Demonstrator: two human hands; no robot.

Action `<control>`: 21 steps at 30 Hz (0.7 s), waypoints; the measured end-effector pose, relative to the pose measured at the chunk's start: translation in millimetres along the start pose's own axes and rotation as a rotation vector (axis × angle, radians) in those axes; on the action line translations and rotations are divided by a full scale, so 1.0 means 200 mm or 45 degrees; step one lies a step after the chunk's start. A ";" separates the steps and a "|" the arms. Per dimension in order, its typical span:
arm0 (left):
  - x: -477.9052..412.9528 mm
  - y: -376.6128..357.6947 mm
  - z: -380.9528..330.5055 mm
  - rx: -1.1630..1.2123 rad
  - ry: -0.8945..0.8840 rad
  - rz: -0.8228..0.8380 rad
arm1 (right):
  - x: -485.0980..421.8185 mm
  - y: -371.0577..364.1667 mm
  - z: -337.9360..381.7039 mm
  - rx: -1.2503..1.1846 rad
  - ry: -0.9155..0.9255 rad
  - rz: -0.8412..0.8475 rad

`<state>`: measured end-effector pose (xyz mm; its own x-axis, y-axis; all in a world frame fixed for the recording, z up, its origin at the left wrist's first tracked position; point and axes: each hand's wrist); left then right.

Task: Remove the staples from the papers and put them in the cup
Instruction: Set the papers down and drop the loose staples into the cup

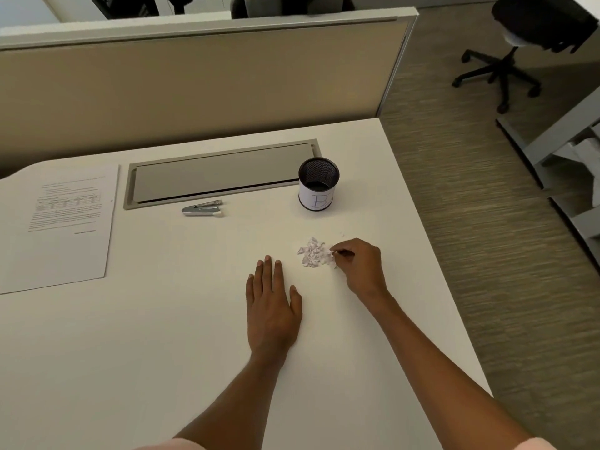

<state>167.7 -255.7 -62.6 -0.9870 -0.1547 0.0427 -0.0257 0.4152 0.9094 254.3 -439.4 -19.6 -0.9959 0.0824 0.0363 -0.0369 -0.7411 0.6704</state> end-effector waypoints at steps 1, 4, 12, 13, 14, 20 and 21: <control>0.00 0.00 0.00 -0.002 0.000 -0.001 | 0.00 0.02 0.01 -0.056 -0.042 -0.005; 0.00 -0.01 0.01 -0.019 -0.008 -0.009 | -0.05 0.08 0.08 -0.198 -0.111 -0.022; -0.01 -0.01 0.01 -0.017 -0.004 -0.011 | -0.47 0.19 0.40 -0.168 0.149 -0.222; -0.01 -0.01 0.01 -0.019 -0.004 -0.011 | -0.52 0.19 0.42 -0.120 0.176 -0.229; -0.01 -0.01 0.01 -0.021 -0.005 -0.008 | -0.57 0.18 0.43 -0.068 0.197 -0.229; -0.02 -0.01 0.01 -0.045 -0.009 0.006 | -0.67 0.13 0.42 0.193 0.260 -0.149; -0.02 -0.01 0.01 -0.046 -0.008 0.006 | -0.67 0.12 0.42 0.206 0.264 -0.139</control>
<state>170.8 -254.3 -65.8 -0.9881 -0.1469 0.0447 -0.0152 0.3832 0.9235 394.1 -413.1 54.0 -0.9829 0.0058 -0.1839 -0.1481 -0.6180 0.7721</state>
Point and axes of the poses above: each hand's wrist, its own x-axis away from the middle knuckle, its own y-axis out of the back of the hand, z = x × y, and after that the axes turned 3 degrees about x, right-handed
